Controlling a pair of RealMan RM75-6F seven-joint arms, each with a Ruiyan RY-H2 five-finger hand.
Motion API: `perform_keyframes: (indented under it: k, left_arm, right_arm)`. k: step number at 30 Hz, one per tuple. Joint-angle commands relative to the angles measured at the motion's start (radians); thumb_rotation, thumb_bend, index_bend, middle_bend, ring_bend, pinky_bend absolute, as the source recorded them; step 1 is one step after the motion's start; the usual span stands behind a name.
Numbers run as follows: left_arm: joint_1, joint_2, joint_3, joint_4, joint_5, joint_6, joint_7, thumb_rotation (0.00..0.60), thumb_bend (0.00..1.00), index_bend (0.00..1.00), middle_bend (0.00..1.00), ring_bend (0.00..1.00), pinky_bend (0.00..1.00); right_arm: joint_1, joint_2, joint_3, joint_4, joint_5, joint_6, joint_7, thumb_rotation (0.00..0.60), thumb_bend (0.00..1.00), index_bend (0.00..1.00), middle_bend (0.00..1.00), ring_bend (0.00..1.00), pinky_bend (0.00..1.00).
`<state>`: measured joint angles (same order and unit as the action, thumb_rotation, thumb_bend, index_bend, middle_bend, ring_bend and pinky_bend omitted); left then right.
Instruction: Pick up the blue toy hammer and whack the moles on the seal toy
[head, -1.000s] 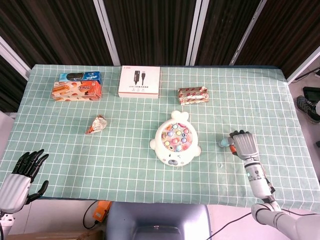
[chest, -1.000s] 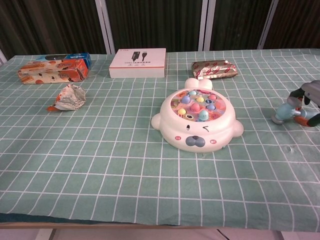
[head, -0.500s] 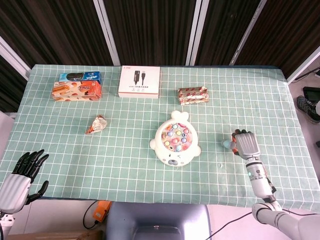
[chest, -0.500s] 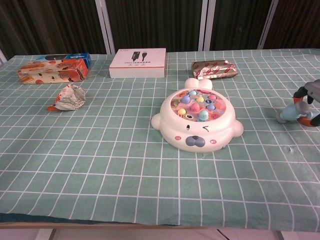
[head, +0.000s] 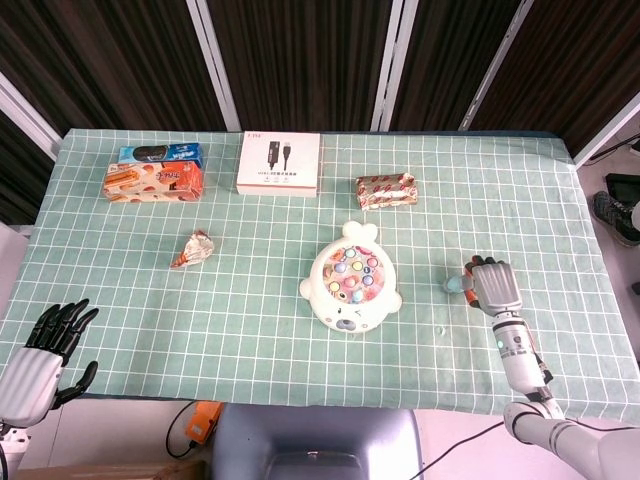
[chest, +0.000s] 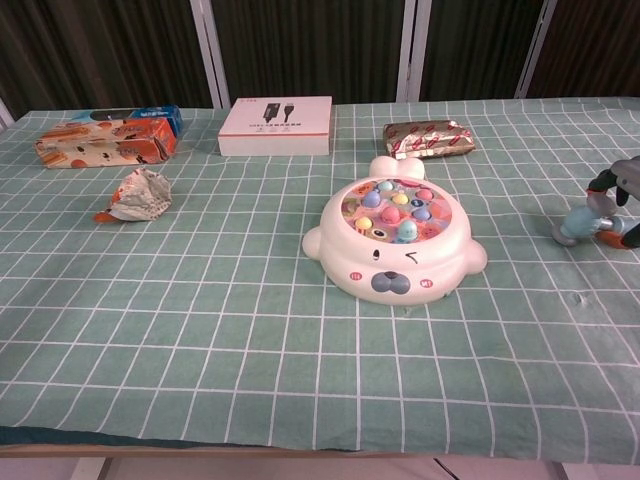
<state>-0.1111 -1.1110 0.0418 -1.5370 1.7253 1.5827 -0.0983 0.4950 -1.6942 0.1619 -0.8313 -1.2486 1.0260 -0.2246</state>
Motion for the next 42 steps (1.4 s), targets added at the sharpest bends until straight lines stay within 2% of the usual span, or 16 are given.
perform_keyframes:
  k: [1,14,36,39,42]
  left_arm:
    - [0.0,0.0,0.0,0.0,0.0,-0.001,0.001,0.6,0.42,0.0,0.0,0.0,0.02]
    - [-0.003,-0.002,0.001,-0.003,0.001,-0.006,0.009,0.6,0.42,0.0,0.0,0.0,0.02]
    - [-0.005,-0.006,0.004,-0.004,0.007,-0.011,0.021,0.6,0.42,0.0,0.0,0.0,0.02]
    - [-0.005,-0.006,0.003,-0.004,0.005,-0.011,0.019,0.6,0.42,0.0,0.0,0.0,0.02]
    - [-0.005,-0.004,0.002,-0.002,0.002,-0.009,0.013,0.6,0.42,0.0,0.0,0.0,0.02]
  right_arm:
    - [0.001,-0.001,0.002,0.002,0.003,-0.005,0.001,0.6,0.48,0.64,0.46,0.42,0.63]
    - [-0.004,0.01,0.011,-0.006,0.005,-0.001,0.01,0.6,0.47,0.51,0.43,0.41,0.63]
    - [-0.04,0.053,0.001,-0.048,-0.005,0.039,-0.002,0.6,0.45,0.45,0.41,0.41,0.63]
    - [-0.054,0.065,-0.001,-0.064,-0.014,0.077,-0.015,0.6,0.44,0.43,0.4,0.41,0.63]
    - [-0.09,0.104,-0.012,-0.13,-0.054,0.179,-0.021,0.6,0.41,0.39,0.38,0.4,0.63]
